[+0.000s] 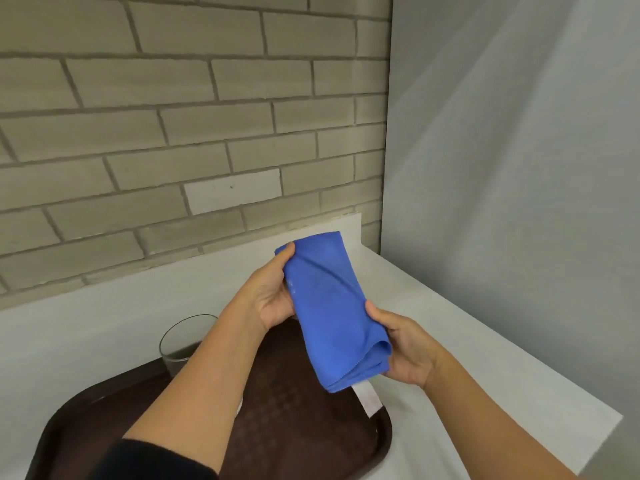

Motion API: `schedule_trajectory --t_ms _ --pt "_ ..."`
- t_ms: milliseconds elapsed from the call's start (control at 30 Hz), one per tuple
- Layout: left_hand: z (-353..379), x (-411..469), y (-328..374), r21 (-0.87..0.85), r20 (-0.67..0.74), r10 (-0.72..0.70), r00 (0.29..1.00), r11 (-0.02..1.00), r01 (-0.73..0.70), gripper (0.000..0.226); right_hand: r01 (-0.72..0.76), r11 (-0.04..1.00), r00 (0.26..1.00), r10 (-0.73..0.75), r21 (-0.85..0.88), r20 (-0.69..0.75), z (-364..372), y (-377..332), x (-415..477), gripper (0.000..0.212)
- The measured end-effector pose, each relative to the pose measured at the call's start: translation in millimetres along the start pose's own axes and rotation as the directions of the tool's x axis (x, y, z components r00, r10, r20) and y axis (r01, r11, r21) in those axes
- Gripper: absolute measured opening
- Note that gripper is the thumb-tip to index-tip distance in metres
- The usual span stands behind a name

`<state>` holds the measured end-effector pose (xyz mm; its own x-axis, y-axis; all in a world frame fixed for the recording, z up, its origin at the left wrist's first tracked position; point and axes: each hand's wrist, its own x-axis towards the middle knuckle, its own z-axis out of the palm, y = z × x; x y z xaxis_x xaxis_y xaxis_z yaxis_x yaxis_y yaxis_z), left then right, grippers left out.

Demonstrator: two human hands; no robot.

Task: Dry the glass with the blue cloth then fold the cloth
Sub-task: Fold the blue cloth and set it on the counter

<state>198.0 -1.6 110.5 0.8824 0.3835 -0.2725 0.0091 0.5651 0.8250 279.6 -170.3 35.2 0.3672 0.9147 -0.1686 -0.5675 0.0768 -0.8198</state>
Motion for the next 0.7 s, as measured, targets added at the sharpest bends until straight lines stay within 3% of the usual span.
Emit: schedule_trajectory --t_ms 133,333,467,600,700 --pt "10.7 32.2 -19.5 -0.038 -0.043 0.037 0.998 0.999 -0.039 0.032 0.0 0.99 1.0 0.001 -0.139 0.007 -31.0 -7.3 8.3 0.024" --pt "17.0 68.8 -38.8 -0.067 -0.141 0.056 0.988 0.996 -0.066 0.04 -0.054 0.966 0.995 0.075 -0.255 0.073 -66.5 -16.8 16.4 0.049" --pt "16.8 84.6 -54.4 -0.195 -0.224 -0.007 0.975 0.98 -0.038 0.038 -0.084 0.948 0.996 0.077 -0.307 -0.033 -68.7 -12.1 26.9 0.043" --pt "14.1 96.4 -60.9 -0.225 -0.207 0.046 0.977 0.97 -0.093 0.024 -0.107 0.909 0.979 0.025 -0.402 -0.204 -73.1 -4.8 39.0 0.044" --pt "9.1 108.0 -65.9 -0.238 -0.258 0.053 0.965 0.964 -0.116 0.041 -0.127 0.905 0.982 0.059 -0.406 -0.177 -84.1 -12.6 37.6 0.049"
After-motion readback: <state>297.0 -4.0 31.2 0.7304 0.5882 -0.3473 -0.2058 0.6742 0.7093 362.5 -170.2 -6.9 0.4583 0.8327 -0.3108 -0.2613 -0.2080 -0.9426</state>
